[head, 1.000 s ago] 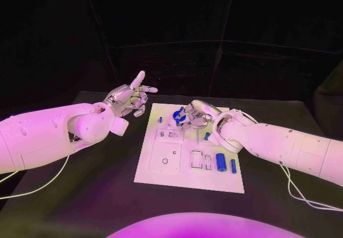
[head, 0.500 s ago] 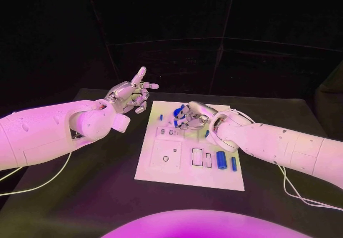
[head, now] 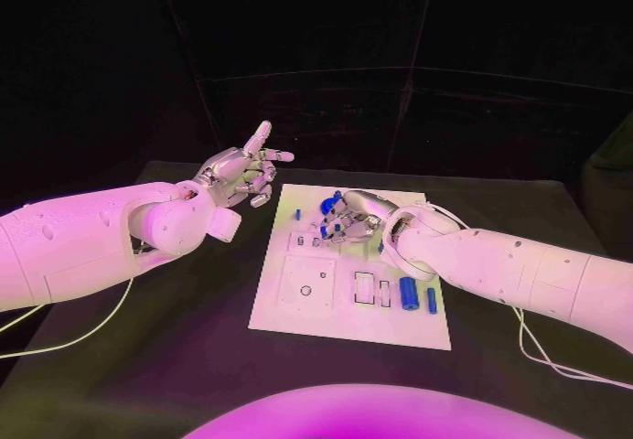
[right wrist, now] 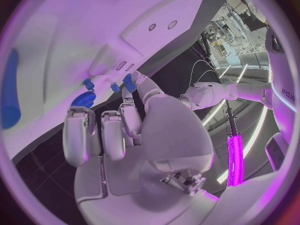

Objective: Assemble the parts on the task board

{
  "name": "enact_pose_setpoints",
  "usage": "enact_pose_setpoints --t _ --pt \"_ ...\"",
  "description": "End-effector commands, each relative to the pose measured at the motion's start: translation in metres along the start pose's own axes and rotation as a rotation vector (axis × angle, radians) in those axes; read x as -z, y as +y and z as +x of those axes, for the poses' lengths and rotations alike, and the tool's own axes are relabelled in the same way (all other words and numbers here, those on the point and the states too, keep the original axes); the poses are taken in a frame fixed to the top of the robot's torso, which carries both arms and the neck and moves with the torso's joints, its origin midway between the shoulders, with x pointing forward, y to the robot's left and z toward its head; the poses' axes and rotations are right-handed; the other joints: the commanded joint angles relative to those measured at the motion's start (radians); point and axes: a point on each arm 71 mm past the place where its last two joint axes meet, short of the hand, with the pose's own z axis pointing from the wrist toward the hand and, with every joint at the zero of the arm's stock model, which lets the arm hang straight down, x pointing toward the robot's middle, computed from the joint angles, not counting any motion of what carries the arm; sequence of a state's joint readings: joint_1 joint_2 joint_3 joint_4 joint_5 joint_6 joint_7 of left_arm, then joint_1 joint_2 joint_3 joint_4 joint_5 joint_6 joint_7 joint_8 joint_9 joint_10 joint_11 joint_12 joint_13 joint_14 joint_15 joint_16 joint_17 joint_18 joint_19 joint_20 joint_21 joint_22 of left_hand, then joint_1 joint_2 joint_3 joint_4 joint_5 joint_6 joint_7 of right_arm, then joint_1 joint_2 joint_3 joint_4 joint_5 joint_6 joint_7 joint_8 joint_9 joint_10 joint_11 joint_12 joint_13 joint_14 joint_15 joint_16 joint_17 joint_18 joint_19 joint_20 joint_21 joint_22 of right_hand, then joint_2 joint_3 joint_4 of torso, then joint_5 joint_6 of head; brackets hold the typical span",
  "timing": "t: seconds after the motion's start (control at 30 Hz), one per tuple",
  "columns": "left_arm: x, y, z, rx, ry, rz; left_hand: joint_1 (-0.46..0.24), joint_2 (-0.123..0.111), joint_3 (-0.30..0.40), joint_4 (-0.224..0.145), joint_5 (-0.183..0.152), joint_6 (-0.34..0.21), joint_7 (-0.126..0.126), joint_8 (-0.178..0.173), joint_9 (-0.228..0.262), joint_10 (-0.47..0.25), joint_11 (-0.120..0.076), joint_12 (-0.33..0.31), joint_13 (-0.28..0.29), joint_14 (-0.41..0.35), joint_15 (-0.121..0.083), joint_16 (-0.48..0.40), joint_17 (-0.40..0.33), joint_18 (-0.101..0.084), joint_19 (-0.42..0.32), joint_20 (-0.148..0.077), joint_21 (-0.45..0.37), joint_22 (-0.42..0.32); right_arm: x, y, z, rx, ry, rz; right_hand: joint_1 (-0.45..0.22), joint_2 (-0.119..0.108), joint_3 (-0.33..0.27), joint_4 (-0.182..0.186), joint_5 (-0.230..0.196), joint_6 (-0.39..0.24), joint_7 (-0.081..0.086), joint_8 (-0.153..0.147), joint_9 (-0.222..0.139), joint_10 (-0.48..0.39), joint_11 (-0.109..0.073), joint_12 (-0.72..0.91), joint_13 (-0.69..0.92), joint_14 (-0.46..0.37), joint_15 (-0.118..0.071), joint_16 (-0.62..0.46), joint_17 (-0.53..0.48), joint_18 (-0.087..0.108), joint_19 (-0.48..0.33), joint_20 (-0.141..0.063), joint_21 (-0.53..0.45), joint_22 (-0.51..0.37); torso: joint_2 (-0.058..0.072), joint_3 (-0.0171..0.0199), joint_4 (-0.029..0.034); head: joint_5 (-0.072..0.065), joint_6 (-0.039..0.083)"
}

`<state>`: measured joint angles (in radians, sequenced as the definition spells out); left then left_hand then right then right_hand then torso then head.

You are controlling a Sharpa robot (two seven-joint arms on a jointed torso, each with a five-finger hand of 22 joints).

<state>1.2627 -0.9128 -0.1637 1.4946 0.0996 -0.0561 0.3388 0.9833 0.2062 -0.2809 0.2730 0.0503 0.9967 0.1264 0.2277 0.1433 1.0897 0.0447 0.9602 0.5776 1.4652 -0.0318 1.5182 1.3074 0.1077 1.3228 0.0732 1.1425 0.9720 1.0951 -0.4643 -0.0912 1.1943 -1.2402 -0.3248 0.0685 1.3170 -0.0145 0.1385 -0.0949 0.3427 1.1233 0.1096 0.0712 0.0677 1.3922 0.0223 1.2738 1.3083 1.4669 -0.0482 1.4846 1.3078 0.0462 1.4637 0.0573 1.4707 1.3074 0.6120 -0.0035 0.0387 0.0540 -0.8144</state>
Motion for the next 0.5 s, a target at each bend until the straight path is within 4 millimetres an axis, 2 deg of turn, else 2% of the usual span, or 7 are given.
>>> enact_pose_setpoints --t 0.03,0.5 --pt "-0.0006 -0.0015 0.0015 0.005 0.001 0.009 0.010 -0.002 -0.006 0.000 -0.003 -0.010 0.000 -0.005 -0.001 -0.005 0.001 -0.007 -0.002 0.075 0.005 -0.001 0.167 0.015 -0.006 0.003 -0.006 -0.001 -0.0010 0.0001 0.0011 0.042 0.013 0.005 -0.010 0.003 0.002 0.006 -0.004 0.008 -0.003 0.003 0.001 -0.007 0.002 -0.004 0.016 0.076 0.002 0.004 0.129 -0.003 0.011 0.006 0.007 0.073 0.000 -0.0001 0.0016 -0.001 0.000" --pt "-0.0014 -0.0014 0.0038 0.006 0.005 0.011 0.020 -0.003 -0.008 -0.005 -0.003 -0.012 0.001 -0.005 0.000 -0.006 0.002 -0.008 -0.003 0.073 0.005 -0.004 0.160 0.018 -0.011 0.004 -0.015 -0.012 -0.0040 0.0006 0.0055 0.075 0.017 0.010 -0.010 0.004 0.003 0.006 -0.005 0.008 -0.003 0.003 0.001 -0.007 0.001 -0.004 0.016 0.076 0.002 0.004 0.129 -0.003 0.010 0.006 0.007 0.073 0.000 -0.0002 0.0002 0.000 -0.002"
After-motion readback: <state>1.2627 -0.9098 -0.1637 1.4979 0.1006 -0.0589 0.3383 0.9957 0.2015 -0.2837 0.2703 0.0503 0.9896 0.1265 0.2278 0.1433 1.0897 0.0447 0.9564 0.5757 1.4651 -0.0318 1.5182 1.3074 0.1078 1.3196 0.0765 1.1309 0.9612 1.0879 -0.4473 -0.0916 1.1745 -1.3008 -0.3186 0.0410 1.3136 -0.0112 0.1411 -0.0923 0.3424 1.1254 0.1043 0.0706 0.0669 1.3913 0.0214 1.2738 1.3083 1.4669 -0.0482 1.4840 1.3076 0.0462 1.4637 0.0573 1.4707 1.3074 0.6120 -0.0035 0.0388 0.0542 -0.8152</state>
